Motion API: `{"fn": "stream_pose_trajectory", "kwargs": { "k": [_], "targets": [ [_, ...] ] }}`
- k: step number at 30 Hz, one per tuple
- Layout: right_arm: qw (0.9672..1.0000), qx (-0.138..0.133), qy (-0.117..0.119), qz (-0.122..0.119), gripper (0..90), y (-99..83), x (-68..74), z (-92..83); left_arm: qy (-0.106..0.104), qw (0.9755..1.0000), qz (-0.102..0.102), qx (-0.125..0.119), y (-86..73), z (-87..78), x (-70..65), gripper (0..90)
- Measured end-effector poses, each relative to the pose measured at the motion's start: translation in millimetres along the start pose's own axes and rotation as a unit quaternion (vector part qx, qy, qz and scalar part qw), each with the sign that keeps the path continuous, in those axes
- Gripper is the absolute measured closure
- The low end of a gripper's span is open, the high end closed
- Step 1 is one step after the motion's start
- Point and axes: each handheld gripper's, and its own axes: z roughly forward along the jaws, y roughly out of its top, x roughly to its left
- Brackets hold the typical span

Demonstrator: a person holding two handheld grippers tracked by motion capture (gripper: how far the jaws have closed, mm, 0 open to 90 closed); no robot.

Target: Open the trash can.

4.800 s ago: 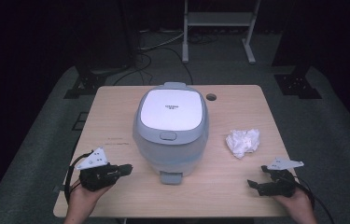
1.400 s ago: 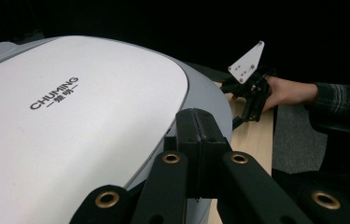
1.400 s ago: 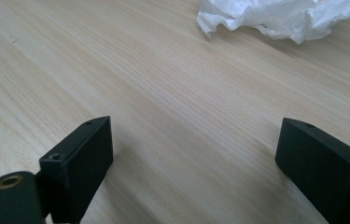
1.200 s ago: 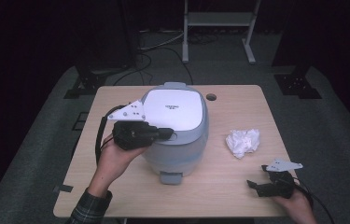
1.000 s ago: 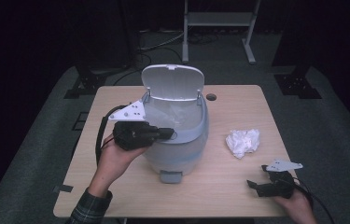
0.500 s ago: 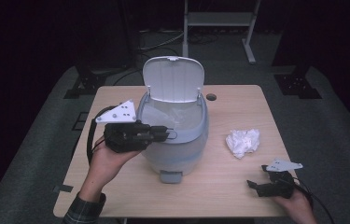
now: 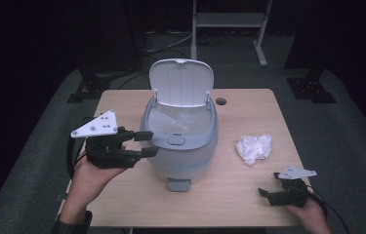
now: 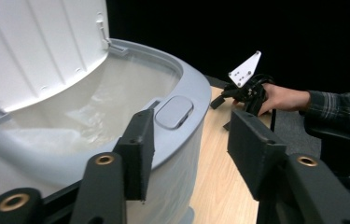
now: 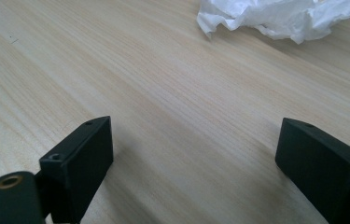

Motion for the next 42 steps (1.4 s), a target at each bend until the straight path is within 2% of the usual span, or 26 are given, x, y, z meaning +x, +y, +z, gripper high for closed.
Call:
{"fn": "stream_pose_trajectory", "kwargs": {
  "k": [3,4,7,8,19,27,28,29,36,38,41,42],
  "targets": [
    [1.0000,0.000,0.000,0.000,10.1,0.0,0.0,0.0,0.006,1.0000,-0.004,-0.003,-4.9,-6.3,0.2,44.9],
    [1.0000,0.000,0.000,0.000,10.1,0.0,0.0,0.0,0.008,0.9999,-0.007,-0.003,-6.7,-8.1,0.2,40.3],
    [1.0000,0.000,0.000,0.000,10.1,0.0,0.0,0.0,0.017,0.9998,-0.010,-0.003,-12.0,-11.7,1.0,37.1],
    [1.0000,0.000,0.000,0.000,10.1,0.0,0.0,0.0,0.023,0.9996,-0.014,-0.003,-16.0,-12.9,1.7,33.3],
    [1.0000,0.000,0.000,0.000,10.1,0.0,0.0,0.0,0.049,0.9983,-0.028,0.014,-34.9,-11.9,3.6,18.1],
    [1.0000,0.000,0.000,0.000,10.1,0.0,0.0,0.0,0.074,0.9961,-0.038,0.029,-54.0,-9.0,5.7,3.9],
    [1.0000,0.000,0.000,0.000,10.1,0.0,0.0,0.0,0.077,0.9958,-0.039,0.032,-56.2,-8.7,6.1,3.9],
    [1.0000,0.000,0.000,0.000,10.1,0.0,0.0,0.0,0.086,0.9946,-0.043,0.038,-59.8,-8.2,6.7,0.0],
    [1.0000,0.000,0.000,0.000,10.1,0.0,0.0,0.0,0.107,0.9925,-0.044,0.038,-74.2,-10.1,9.9,0.0],
    [1.0000,0.000,0.000,0.000,10.1,0.0,0.0,0.0,0.113,0.9914,-0.052,0.041,-82.2,-9.5,11.7,0.0],
    [1.0000,0.000,0.000,0.000,10.1,0.0,0.0,0.0,0.135,0.9882,-0.045,0.056,-95.4,-8.2,12.3,0.0],
    [1.0000,0.000,0.000,0.000,10.1,0.0,0.0,0.0,0.135,0.9882,-0.045,0.056,-95.4,-8.2,12.3,0.0]
  ]
}}
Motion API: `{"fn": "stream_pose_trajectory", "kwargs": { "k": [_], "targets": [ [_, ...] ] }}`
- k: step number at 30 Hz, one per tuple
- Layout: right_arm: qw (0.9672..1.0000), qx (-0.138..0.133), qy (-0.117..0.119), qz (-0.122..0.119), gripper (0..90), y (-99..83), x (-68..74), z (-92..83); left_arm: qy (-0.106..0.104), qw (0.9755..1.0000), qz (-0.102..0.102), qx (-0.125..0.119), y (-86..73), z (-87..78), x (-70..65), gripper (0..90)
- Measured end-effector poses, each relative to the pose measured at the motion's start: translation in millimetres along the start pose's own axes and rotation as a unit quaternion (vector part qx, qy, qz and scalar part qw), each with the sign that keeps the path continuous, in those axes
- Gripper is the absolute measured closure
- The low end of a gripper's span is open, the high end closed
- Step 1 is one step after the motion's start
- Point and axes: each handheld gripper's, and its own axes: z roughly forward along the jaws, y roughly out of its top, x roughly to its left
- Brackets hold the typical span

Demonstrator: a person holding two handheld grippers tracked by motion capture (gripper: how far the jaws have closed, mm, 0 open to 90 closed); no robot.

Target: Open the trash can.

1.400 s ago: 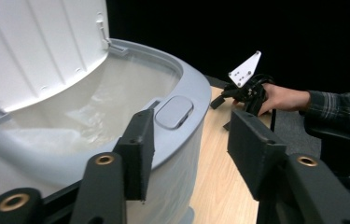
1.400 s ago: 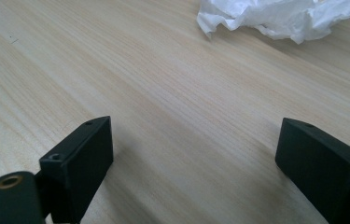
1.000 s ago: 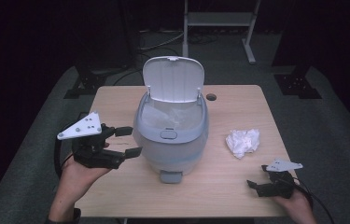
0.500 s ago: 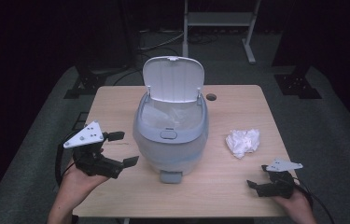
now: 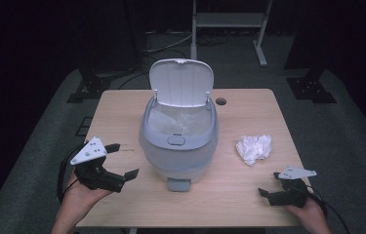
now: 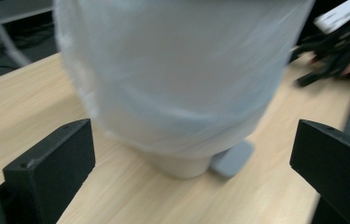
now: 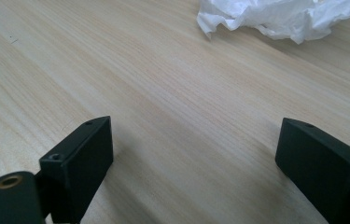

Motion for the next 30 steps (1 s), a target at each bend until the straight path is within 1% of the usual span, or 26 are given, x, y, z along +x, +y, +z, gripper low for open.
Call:
{"fn": "stream_pose_trajectory", "kwargs": {
  "k": [1,2,3,5,6,7,8,9,10,11,12,15,17,18,23,25,28,30],
  "targets": [
    [1.0000,0.000,0.000,0.000,10.2,0.0,0.0,0.0,0.003,1.0000,-0.003,0.004,-6.8,1.5,1.7,0.0],
    [1.0000,0.000,0.000,0.000,10.2,0.0,0.0,0.0,0.004,0.9999,-0.009,0.008,-10.1,2.8,2.7,0.0],
    [1.0000,0.000,0.000,0.000,10.2,0.0,0.0,0.0,0.004,0.9999,-0.009,0.008,-10.1,2.8,2.7,0.0],
    [1.0000,0.000,0.000,0.000,10.1,0.0,0.0,0.0,0.002,0.9997,-0.019,0.017,-21.6,7.3,6.0,0.0],
    [1.0000,0.000,0.000,0.000,10.1,0.0,0.0,0.0,0.002,0.9997,-0.019,0.017,-21.6,7.3,6.0,0.0],
    [1.0000,0.000,0.000,0.000,10.1,0.0,0.0,0.0,0.004,0.9994,-0.023,0.025,-29.4,10.8,7.6,0.0],
    [1.0000,0.000,0.000,0.000,10.1,0.0,0.0,0.0,0.004,0.9994,-0.023,0.025,-29.4,10.8,7.6,0.0],
    [1.0000,0.000,0.000,0.000,10.1,0.0,0.0,0.0,0.003,0.9993,-0.024,0.029,-33.2,12.6,8.1,0.0],
    [1.0000,0.000,0.000,0.000,10.1,0.0,0.0,0.0,0.006,0.9991,-0.024,0.034,-40.3,15.9,8.6,0.0],
    [1.0000,0.000,0.000,0.000,10.1,0.0,0.0,0.0,0.006,0.9991,-0.024,0.034,-40.3,15.9,8.6,0.0],
    [1.0000,0.000,0.000,0.000,10.1,0.0,0.0,0.0,0.006,0.9989,-0.023,0.040,-46.7,19.0,8.9,0.0],
    [1.0000,0.000,0.000,0.000,10.1,0.0,0.0,0.0,0.008,0.9987,-0.020,0.045,-55.6,23.0,9.0,0.0],
    [1.0000,0.000,0.000,0.000,10.1,0.0,0.0,-0.1,0.008,0.9986,-0.019,0.048,-58.3,24.2,9.2,0.0],
    [1.0000,0.000,0.000,0.000,10.1,0.0,0.0,-0.1,0.010,0.9985,-0.017,0.051,-62.8,26.7,9.3,0.0],
    [1.0000,0.000,0.000,0.000,10.1,0.0,0.0,-0.1,0.009,0.9986,-0.012,0.051,-69.8,30.9,8.9,0.0],
    [1.0000,0.000,0.000,0.000,10.2,0.0,0.0,-0.1,0.010,0.9986,-0.007,0.051,-72.3,32.6,9.2,0.0],
    [1.0000,0.000,0.000,0.000,10.1,0.0,0.0,-0.1,0.014,0.9986,-0.006,0.051,-77.7,37.7,9.4,0.0],
    [1.0000,0.000,0.000,0.000,10.1,0.0,0.0,0.0,0.014,0.9982,-0.007,0.058,-82.7,42.6,10.6,0.0]
  ]
}}
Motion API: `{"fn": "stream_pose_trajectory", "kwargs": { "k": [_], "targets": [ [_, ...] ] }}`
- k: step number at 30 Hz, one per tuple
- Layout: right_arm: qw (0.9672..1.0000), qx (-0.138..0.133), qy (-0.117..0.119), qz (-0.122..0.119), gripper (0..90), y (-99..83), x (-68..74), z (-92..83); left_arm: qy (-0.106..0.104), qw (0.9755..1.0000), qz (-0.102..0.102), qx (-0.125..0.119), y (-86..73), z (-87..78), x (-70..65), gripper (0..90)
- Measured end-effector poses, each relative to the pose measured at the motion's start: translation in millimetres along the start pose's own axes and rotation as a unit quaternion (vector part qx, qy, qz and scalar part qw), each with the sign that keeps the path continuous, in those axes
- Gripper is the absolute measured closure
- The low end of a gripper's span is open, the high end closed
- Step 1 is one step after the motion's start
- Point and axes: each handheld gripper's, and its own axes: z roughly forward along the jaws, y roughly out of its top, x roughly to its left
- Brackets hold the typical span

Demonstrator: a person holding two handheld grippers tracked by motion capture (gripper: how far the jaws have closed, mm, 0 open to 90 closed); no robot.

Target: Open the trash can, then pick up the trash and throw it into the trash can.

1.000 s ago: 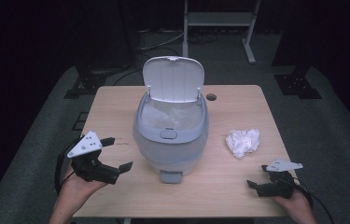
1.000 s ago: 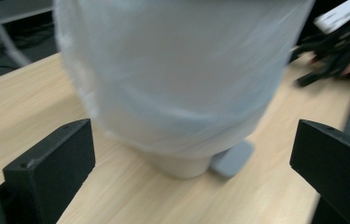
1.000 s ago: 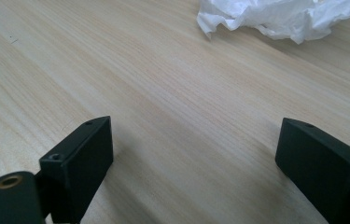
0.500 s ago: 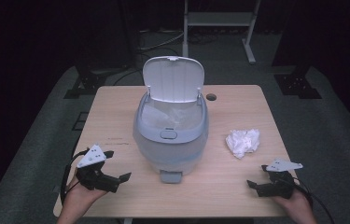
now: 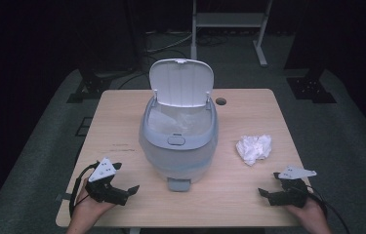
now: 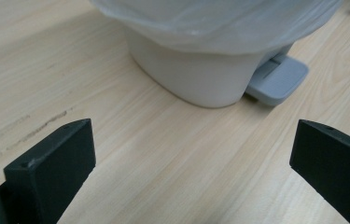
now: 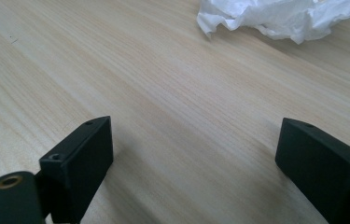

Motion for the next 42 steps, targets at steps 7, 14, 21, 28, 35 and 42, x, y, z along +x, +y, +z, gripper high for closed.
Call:
{"fn": "stream_pose_trajectory", "kwargs": {
  "k": [7,14,21,28,35,42],
  "targets": [
    [1.0000,0.000,0.000,0.000,10.1,0.0,0.0,0.0,0.002,0.9998,-0.005,0.017,-11.4,12.0,3.0,0.0],
    [1.0000,0.000,0.000,0.000,10.1,0.0,0.0,0.0,0.009,0.9992,-0.001,0.039,-22.0,23.9,6.2,0.0],
    [1.0000,0.000,0.000,0.000,10.1,0.0,0.0,0.0,0.010,0.9985,-0.002,0.054,-29.1,31.9,7.4,0.0],
    [1.0000,0.000,0.000,0.000,10.1,0.1,0.0,0.0,0.007,0.9974,-0.005,0.072,-34.6,39.5,10.0,0.0],
    [1.0000,0.006,-0.004,0.002,10.1,1.9,0.0,-0.2,0.003,0.9971,-0.006,0.076,-41.2,46.6,9.8,0.0],
    [0.9999,0.000,-0.007,0.009,10.1,5.0,-0.3,-2.2,-0.001,0.9971,-0.003,0.076,-41.2,46.7,10.0,0.0]
  ]
}}
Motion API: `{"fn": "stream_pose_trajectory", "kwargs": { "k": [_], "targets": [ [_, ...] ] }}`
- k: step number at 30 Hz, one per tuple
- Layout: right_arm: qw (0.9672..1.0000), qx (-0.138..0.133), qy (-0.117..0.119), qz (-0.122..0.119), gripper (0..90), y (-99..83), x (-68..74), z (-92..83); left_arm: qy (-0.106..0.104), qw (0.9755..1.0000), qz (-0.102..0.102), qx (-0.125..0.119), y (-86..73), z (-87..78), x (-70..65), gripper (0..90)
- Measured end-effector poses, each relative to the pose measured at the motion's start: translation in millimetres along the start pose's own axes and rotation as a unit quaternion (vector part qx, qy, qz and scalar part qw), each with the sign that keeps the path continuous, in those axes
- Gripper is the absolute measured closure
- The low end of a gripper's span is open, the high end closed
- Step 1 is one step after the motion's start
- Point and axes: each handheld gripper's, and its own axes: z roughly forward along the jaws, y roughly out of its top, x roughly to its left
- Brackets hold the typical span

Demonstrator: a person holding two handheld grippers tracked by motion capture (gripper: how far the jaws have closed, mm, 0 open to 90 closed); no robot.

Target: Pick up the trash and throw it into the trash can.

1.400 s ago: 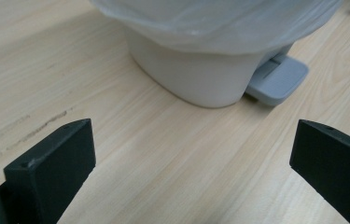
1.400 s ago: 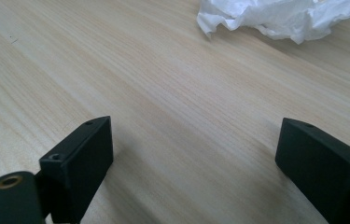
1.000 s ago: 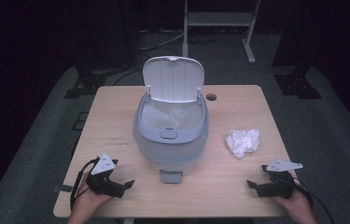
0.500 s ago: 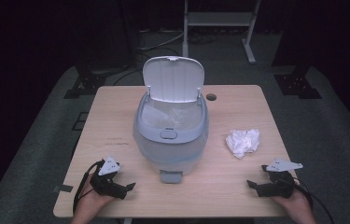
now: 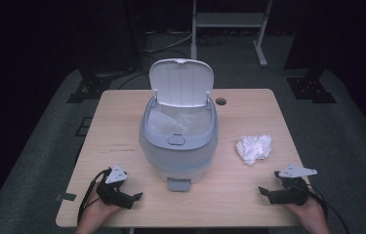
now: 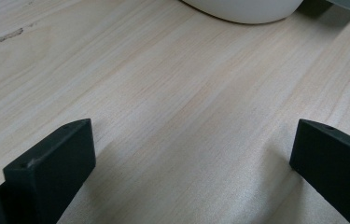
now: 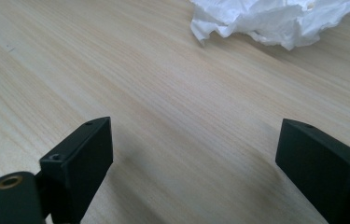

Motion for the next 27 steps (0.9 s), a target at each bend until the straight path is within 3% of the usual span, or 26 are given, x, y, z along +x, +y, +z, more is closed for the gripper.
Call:
{"fn": "stream_pose_trajectory", "kwargs": {
  "k": [27],
  "targets": [
    [0.9990,-0.040,-0.012,0.017,10.0,30.0,-10.2,-0.8,-0.003,1.0000,0.002,0.000,-0.3,-0.3,0.2,0.0]
  ]
}}
